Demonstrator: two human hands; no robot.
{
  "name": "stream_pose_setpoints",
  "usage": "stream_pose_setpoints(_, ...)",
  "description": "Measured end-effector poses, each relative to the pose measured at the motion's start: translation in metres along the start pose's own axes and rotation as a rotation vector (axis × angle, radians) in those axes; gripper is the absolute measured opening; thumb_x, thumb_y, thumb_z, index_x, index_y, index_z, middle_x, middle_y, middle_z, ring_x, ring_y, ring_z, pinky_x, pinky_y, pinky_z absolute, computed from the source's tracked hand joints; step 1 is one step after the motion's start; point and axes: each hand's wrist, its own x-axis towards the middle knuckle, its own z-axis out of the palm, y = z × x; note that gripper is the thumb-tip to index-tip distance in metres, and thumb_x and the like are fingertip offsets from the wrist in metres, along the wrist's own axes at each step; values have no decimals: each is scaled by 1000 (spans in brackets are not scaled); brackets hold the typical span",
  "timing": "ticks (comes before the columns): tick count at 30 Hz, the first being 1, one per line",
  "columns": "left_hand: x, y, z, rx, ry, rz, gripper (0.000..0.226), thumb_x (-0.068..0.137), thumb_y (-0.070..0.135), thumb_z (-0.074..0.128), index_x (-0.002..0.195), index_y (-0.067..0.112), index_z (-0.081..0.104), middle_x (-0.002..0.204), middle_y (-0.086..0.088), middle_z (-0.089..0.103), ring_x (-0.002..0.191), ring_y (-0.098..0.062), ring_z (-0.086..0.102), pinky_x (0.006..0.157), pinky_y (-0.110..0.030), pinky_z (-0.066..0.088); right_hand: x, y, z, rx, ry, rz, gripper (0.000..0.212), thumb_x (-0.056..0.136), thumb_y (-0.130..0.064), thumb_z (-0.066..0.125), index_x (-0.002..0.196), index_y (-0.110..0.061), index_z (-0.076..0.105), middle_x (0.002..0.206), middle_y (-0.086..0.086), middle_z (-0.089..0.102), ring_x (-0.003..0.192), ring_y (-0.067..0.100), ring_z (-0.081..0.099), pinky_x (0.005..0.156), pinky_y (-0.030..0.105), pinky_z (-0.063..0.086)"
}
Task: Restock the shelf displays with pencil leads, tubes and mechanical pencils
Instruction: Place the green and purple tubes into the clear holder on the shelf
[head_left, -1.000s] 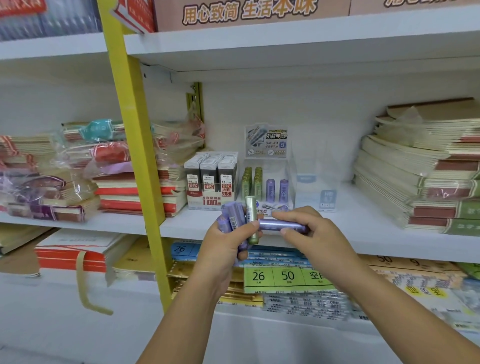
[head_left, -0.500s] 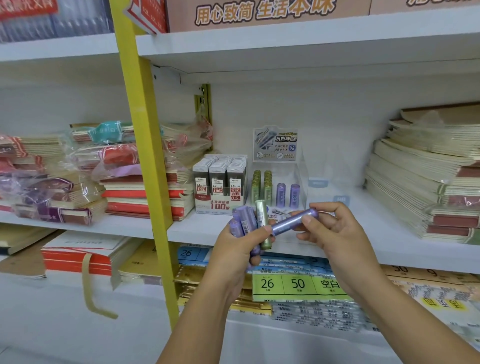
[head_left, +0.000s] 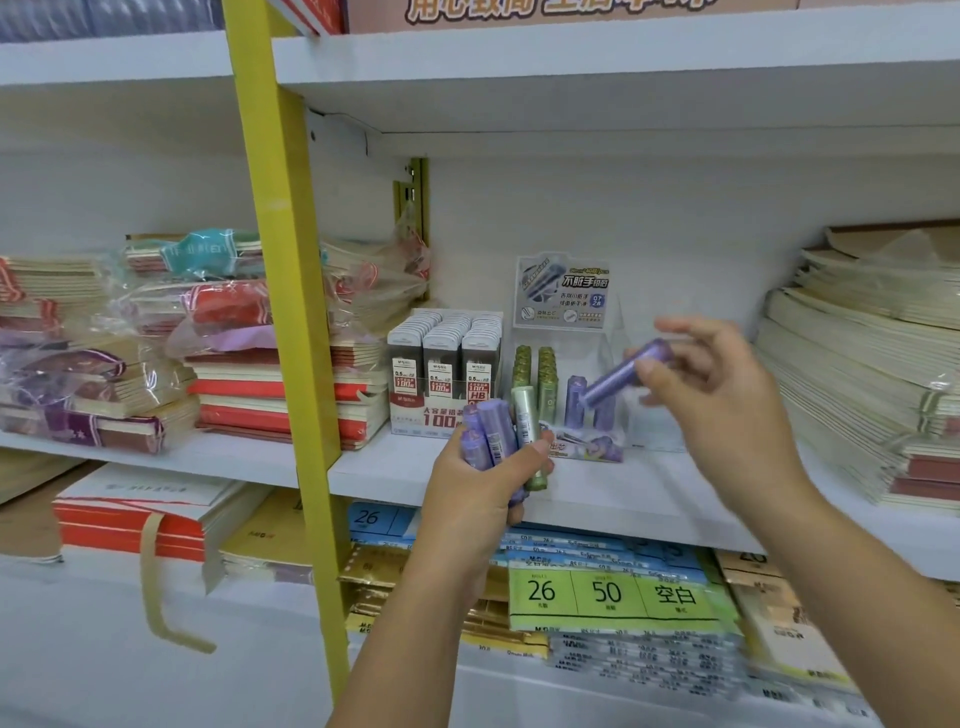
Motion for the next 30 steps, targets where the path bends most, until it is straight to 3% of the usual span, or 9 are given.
stream_pose_setpoints(4, 10, 6, -5, 9, 19, 37, 55, 65, 39, 82, 110, 12, 66, 92, -24, 71, 50, -7, 44, 47, -18, 40, 57, -8, 6, -296, -123, -93, 26, 86, -14, 70, 89, -35, 55, 96, -5, 68, 89, 19, 68, 82, 31, 54)
stream_pose_setpoints(7, 19, 6, -8, 18, 32, 35, 42, 72, 33, 85, 106, 17, 65, 92, -28, 68, 55, -11, 46, 49, -20, 41, 84, -5, 16, -592, -264, -118, 26, 82, -18, 75, 84, -35, 55, 88, -11, 65, 77, 11, 66, 69, 18, 49)
stream_pose_setpoints(9, 23, 4, -10, 25, 44, 34, 37, 75, 31, 85, 104, 20, 65, 97, -29, 67, 54, -11, 46, 49, -20, 41, 95, 0, 21, -618, -394, -67, 26, 81, -14, 76, 88, -32, 59, 86, -6, 65, 69, 12, 66, 61, 12, 48)
stream_pose_setpoints(12, 26, 3, -13, 32, 52, 38, 39, 73, 35, 85, 103, 21, 66, 97, -25, 70, 55, -10, 47, 50, -20, 42, 104, 6, 25, -660, -529, -15, 22, 78, -11, 78, 91, -23, 65, 83, 0, 68, 65, 11, 68, 65, 20, 54)
stream_pose_setpoints(14, 26, 4, -13, 31, 51, 39, 44, 67, 40, 85, 103, 22, 68, 96, -20, 73, 56, -10, 49, 50, -19, 42, 109, 9, 27, -716, -590, -8, 20, 76, -13, 81, 88, -20, 66, 80, 0, 71, 61, 4, 66, 61, 15, 52)
stream_pose_setpoints(19, 27, 4, -13, 7, 57, 14, 31, 77, 29, 85, 101, 23, 68, 87, -10, 74, 68, -16, 55, 51, -18, 46, 115, 11, 26, -857, -612, -42, 21, 73, -21, 83, 82, -23, 65, 76, -8, 69, 60, -4, 62, 65, 17, 49)
stream_pose_setpoints(22, 26, 4, -11, 7, 56, 8, 30, 78, 28, 85, 102, 24, 68, 90, -11, 75, 71, -18, 59, 53, -20, 49, 115, 13, 26, -859, -622, -36, 20, 74, -22, 83, 83, -24, 66, 77, -9, 68, 60, -6, 60, 59, 8, 45)
stream_pose_setpoints(30, 24, 7, -12, 23, 41, 10, 28, 79, 28, 84, 101, 23, 68, 85, -6, 76, 68, -14, 63, 55, -20, 51, 118, 10, 30, -850, -701, 30, 5, 91, -23, 66, 88, -21, 70, 76, -12, 72, 67, -5, 66, 54, 3, 44)
